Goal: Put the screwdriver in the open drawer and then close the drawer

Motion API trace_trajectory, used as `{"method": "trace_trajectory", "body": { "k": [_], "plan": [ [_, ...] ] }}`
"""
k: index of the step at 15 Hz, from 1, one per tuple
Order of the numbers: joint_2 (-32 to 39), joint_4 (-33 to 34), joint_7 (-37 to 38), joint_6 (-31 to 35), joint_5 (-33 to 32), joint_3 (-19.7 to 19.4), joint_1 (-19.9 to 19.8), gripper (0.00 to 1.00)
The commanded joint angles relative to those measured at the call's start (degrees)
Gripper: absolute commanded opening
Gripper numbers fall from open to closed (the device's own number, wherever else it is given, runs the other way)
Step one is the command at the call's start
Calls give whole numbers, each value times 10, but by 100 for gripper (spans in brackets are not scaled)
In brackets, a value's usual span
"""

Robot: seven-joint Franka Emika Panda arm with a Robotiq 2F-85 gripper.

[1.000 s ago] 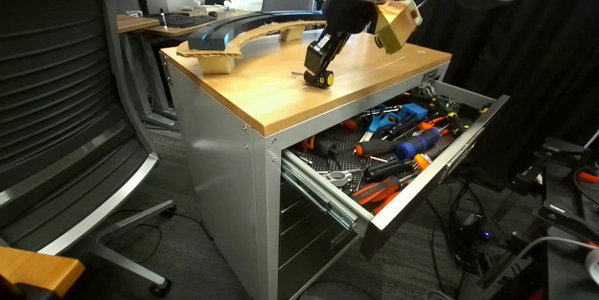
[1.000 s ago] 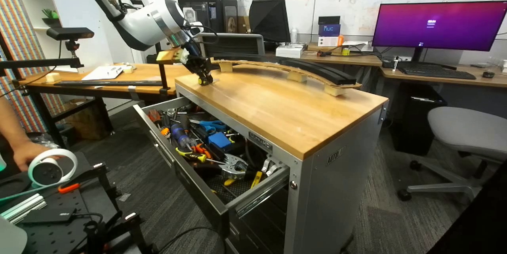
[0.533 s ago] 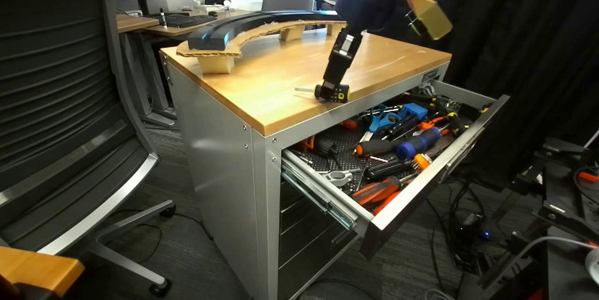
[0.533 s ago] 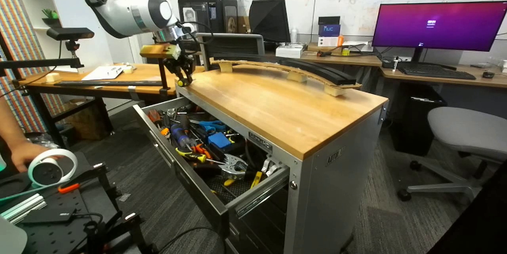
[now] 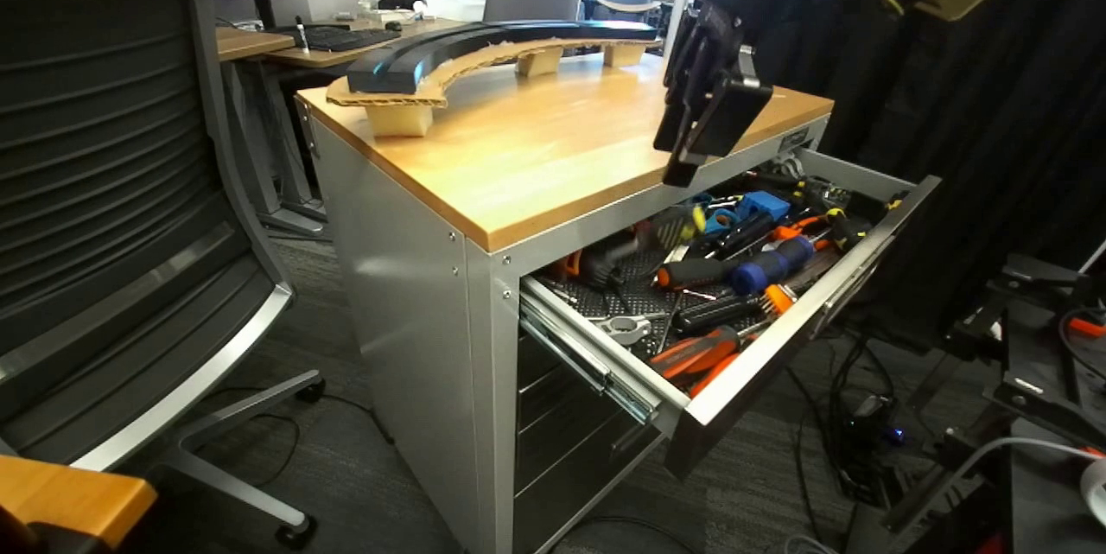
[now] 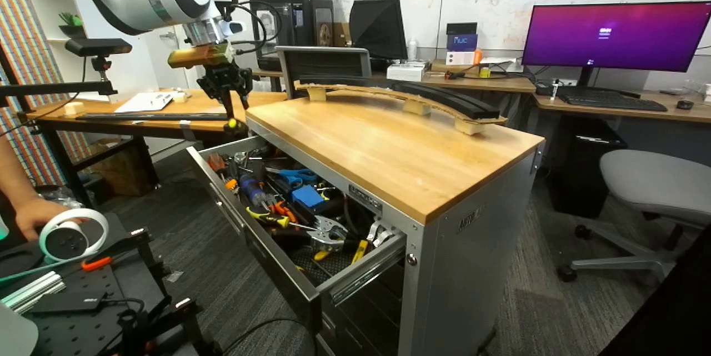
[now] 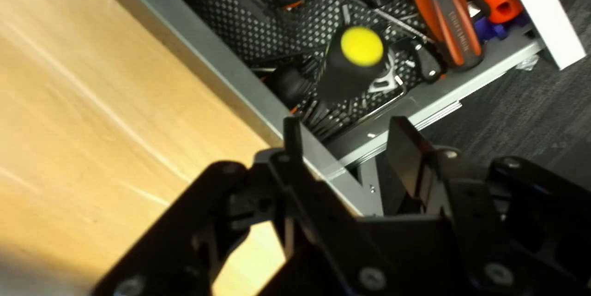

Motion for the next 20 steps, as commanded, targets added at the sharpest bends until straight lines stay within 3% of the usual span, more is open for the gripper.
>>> {"method": "trace_trajectory", "body": {
  "k": [1,3,10,11,13,17,20],
  "plan": [
    [-16,-19,57,44,-61,-44,36,84],
    [-26,-43,33,13,-23,-42,39,99],
    [-95,-152,84,-201,75,-39,41,100],
    [-98,-161,87,-224,94,-38,39,75],
    [-97,-178,92,-239,125,-36,40,66],
    [-50,-199,93,-149,143,-27,49,33],
    [-5,-197,98,-76,110,-23,63,11]
  ]
}}
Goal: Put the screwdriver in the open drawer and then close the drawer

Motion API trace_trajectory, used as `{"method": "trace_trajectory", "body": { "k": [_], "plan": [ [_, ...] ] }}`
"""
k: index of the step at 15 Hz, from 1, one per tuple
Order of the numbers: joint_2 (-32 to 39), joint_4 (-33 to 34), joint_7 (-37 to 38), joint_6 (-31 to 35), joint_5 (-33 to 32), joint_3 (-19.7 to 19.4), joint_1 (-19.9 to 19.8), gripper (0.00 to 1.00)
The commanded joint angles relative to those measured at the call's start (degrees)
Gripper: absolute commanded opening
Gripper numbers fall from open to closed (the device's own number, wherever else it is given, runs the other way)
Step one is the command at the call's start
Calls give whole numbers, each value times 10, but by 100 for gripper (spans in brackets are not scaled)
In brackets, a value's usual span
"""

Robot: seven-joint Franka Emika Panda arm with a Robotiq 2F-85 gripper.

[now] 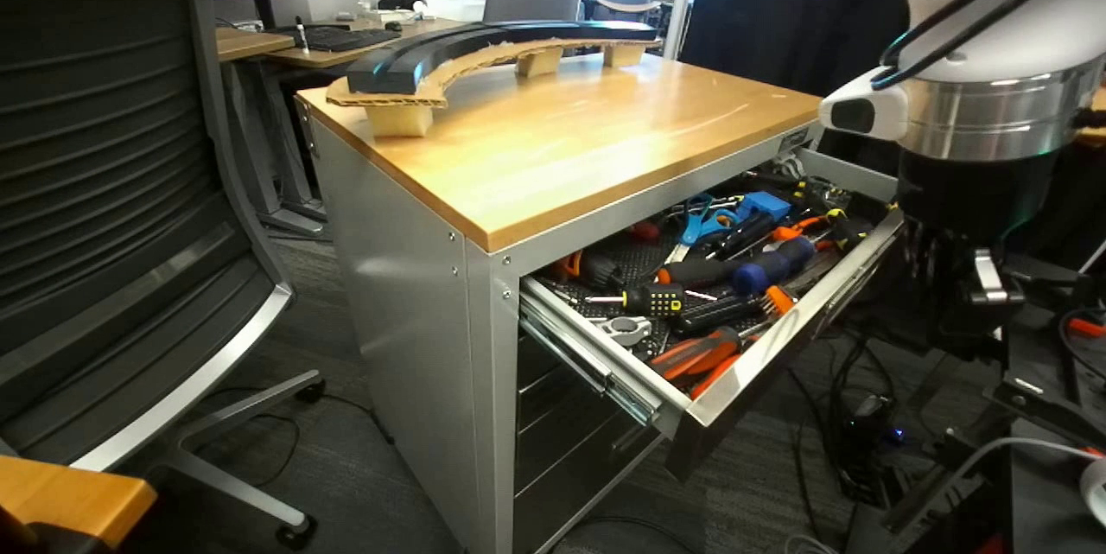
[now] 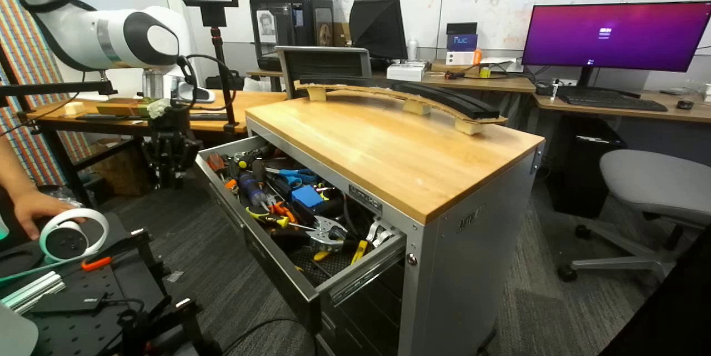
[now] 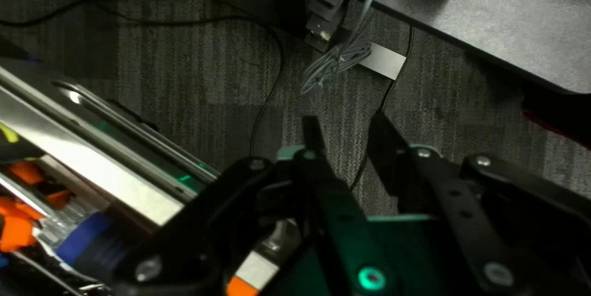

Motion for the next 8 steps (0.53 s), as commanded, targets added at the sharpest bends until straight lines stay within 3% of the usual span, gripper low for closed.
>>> {"method": "trace_trajectory", "body": {
  "k": [1,3,8],
  "plan": [
    [56,6,10,81,-30,2,23,2],
    [85,12,23,133,-77,-4,41,0],
    [137,61,127,217,-317,-78,119,0]
  ]
}}
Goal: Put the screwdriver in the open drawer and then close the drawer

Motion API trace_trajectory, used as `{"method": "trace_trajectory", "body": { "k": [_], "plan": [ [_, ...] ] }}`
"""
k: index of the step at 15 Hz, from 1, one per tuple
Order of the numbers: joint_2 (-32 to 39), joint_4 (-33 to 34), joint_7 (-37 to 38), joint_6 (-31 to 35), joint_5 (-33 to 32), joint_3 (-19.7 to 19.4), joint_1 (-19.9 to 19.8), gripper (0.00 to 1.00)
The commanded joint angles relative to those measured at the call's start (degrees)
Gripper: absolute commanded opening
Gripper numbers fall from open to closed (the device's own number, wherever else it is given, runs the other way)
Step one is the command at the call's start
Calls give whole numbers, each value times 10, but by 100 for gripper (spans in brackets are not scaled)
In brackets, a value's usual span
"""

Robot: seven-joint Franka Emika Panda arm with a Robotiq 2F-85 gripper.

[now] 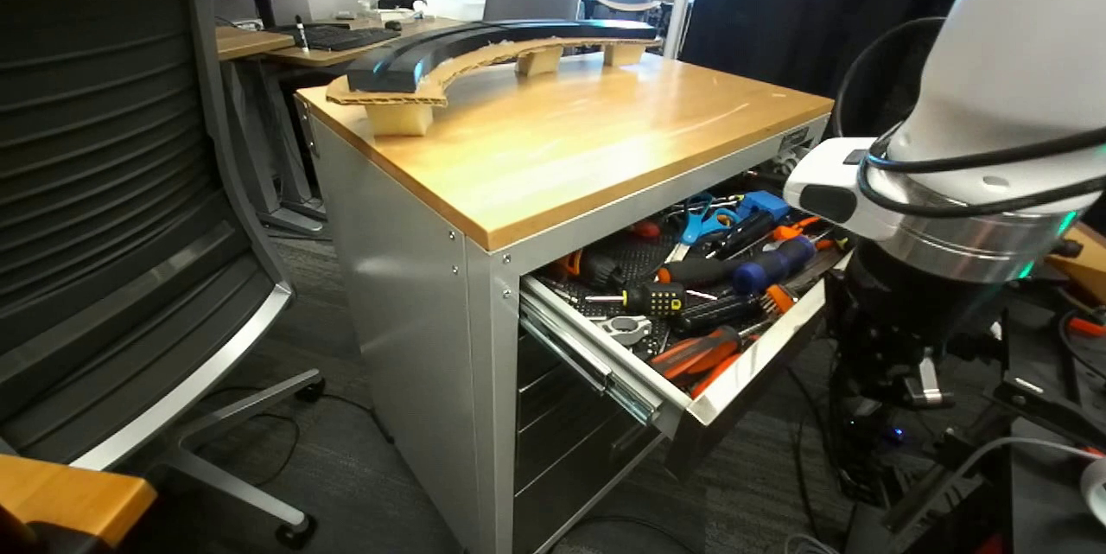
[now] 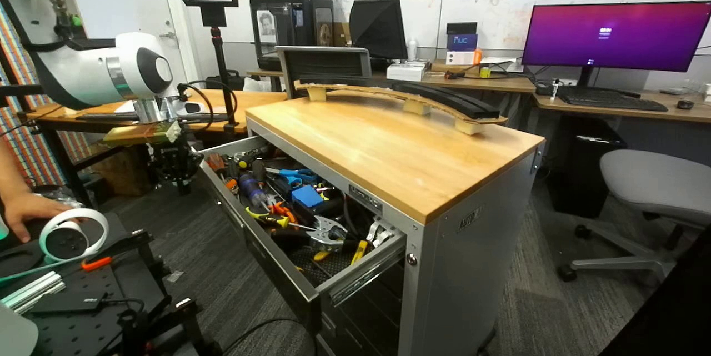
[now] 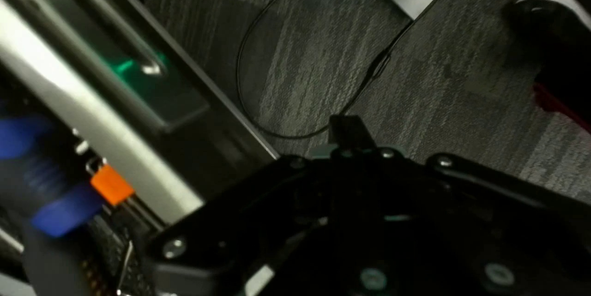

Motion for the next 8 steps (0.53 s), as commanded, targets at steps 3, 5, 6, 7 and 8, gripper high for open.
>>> {"method": "trace_trajectory", "body": {
  "k": [3,5,6,7,8],
  "plan": [
    [53,92,140,34,-252,-84,85,0],
    [71,132,193,30,-349,-109,107,0],
    [83,151,222,30,-392,-121,119,0],
    [95,168,254,30,-437,-131,128,0],
    [111,189,283,26,-482,-139,134,0]
  ]
}}
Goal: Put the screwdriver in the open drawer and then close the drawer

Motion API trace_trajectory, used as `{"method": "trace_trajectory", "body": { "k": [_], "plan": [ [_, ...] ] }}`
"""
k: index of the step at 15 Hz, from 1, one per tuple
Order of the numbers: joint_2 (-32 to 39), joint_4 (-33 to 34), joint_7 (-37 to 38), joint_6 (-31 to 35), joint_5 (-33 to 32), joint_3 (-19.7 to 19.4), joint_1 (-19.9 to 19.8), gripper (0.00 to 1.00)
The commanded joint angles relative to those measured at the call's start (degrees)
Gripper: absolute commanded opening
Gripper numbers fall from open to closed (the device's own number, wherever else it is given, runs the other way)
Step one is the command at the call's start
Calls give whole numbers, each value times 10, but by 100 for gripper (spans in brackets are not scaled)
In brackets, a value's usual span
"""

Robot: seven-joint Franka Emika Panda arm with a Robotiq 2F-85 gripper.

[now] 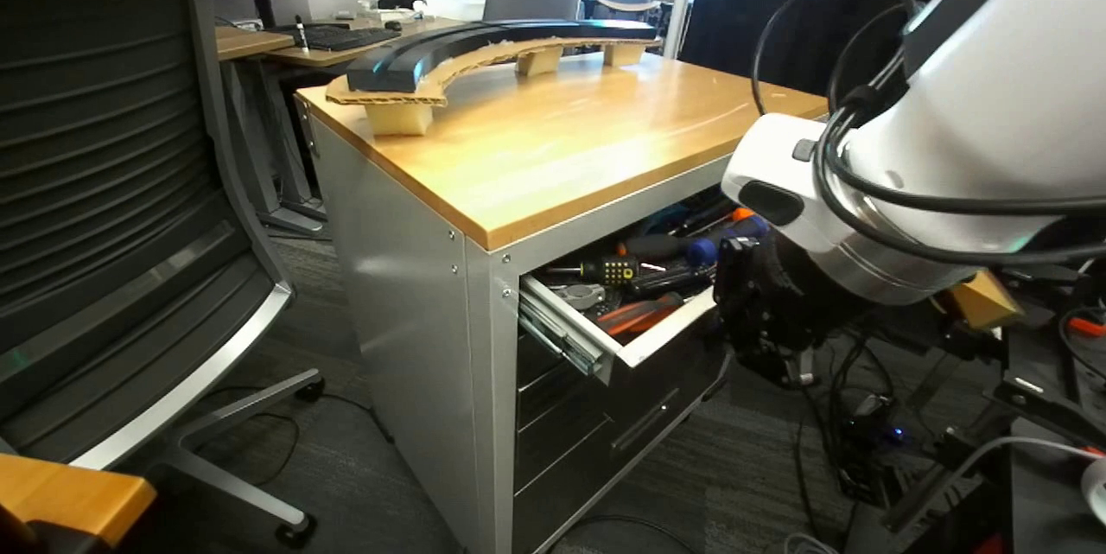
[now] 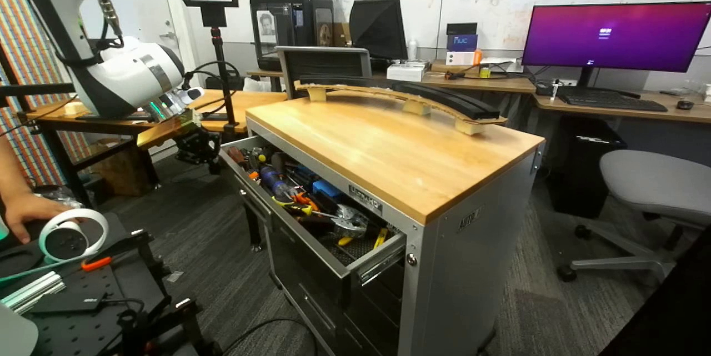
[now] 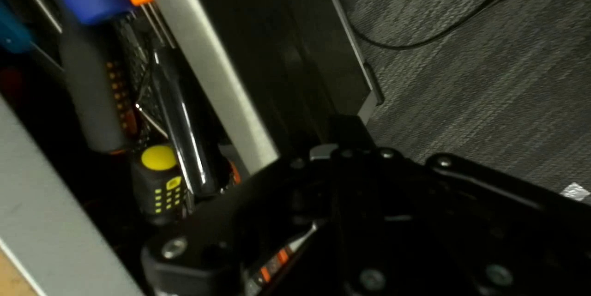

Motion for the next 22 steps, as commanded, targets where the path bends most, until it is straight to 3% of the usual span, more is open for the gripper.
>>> {"method": "trace_trajectory", "body": {
  "k": [1,5,6,10,11,12,16,19,22],
  "plan": [
    [65,102,103,0,-157,-43,34,0],
    [121,178,215,-19,-327,-57,46,0],
    [126,187,234,-51,-376,4,-10,0],
    [118,182,294,-116,-517,75,-69,1],
    [109,172,294,-123,-526,90,-85,8],
    [93,156,281,-115,-503,105,-104,27],
    [4,67,122,-42,-289,136,-181,55],
    [-36,24,10,-74,-140,216,-291,79],
    [-46,17,-82,-100,7,327,-424,99]
  ]
}}
